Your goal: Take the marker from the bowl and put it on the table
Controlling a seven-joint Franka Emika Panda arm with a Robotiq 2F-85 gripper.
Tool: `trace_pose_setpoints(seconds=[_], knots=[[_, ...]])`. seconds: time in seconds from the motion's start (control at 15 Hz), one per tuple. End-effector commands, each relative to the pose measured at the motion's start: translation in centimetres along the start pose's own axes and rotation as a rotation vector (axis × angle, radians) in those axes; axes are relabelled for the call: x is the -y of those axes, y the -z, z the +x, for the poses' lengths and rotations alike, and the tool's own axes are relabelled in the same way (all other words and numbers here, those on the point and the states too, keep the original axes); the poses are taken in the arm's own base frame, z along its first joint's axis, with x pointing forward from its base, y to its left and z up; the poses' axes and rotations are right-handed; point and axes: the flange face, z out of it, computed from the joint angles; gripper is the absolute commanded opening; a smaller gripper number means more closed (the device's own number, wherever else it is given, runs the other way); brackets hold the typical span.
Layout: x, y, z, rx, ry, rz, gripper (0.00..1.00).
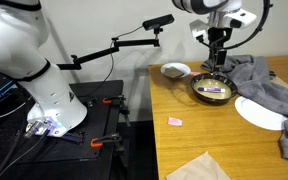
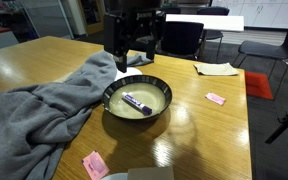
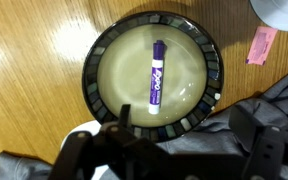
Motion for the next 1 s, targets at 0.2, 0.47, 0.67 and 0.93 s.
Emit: trace_pose_setpoints(seconds=[0.2,0.47,0.67,0.93], knots=[[0.4,-3.7,0.5,-0.051,-0.032,-0.041,1.00],[-0.1,-5.9,0.5,-0.037,-0.031,-0.070,1.00],[-0.4,-7.4,0.5,-0.032,-0.019,-0.088,1.00],[-0.6,-9.3,0.6,-0.036,-0.011,-0.098,1.00]])
